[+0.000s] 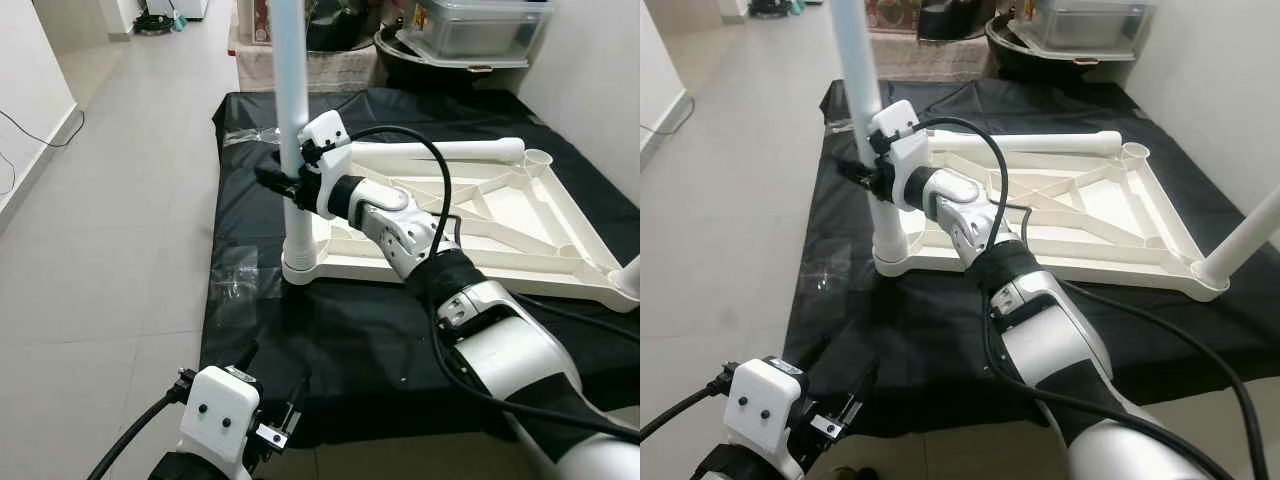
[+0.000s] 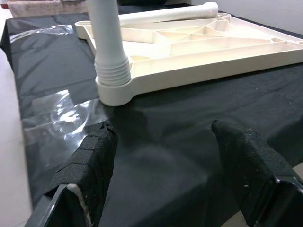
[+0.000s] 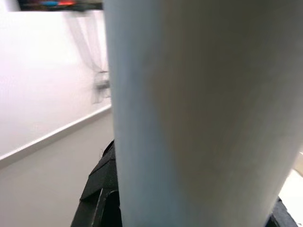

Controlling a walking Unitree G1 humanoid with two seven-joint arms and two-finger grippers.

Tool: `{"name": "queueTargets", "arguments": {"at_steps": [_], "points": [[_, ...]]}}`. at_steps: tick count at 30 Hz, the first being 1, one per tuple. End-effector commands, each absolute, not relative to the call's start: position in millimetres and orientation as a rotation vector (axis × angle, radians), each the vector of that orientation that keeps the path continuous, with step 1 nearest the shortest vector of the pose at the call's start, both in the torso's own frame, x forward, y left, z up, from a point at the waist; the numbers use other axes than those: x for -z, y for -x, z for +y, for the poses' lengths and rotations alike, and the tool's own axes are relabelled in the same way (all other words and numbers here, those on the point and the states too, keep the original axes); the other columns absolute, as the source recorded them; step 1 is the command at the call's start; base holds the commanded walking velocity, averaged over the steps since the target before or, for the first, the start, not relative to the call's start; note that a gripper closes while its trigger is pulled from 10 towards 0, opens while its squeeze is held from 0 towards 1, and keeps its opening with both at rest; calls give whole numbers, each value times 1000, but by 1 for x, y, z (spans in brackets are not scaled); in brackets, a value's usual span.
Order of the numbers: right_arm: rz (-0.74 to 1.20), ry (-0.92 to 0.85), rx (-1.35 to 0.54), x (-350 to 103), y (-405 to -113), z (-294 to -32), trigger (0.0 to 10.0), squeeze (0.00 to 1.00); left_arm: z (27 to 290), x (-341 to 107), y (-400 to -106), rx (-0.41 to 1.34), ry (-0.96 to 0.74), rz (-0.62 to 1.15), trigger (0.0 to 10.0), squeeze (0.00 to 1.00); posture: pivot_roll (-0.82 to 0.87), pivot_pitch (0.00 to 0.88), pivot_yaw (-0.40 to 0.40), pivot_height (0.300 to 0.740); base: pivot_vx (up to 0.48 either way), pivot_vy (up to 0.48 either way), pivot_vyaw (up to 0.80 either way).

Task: Building children table

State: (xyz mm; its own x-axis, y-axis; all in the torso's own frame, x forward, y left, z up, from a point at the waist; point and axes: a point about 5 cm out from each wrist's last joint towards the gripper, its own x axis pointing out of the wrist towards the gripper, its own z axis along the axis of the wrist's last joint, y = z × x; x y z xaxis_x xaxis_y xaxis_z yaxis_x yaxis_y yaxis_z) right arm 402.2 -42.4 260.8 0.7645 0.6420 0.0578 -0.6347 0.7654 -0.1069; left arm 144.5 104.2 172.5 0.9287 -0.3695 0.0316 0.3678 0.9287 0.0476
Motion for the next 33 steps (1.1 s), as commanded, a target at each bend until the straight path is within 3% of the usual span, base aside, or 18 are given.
{"name": "queueTargets", "arguments": {"at_steps": [1,9,22,33], "points": [[38,111,-548,-227,-407,-60,10000,0,105,-169,-144,370,-49,-22,10000,0,105,200,-69,740,0,0,0],[45,50,-352,-214,-402,-58,10000,0,107,-169,-145,369,-53,-23,10000,0,102,200,-67,740,0,0,0],[83,-10,126,-221,-411,-73,10000,0,107,-168,-146,366,-55,-23,10000,0,104,197,-69,740,0,0,0],[49,-95,510,-217,-402,-82,10000,0,106,-167,-147,368,-54,-22,10000,0,105,191,-69,740,0,0,0]]}}
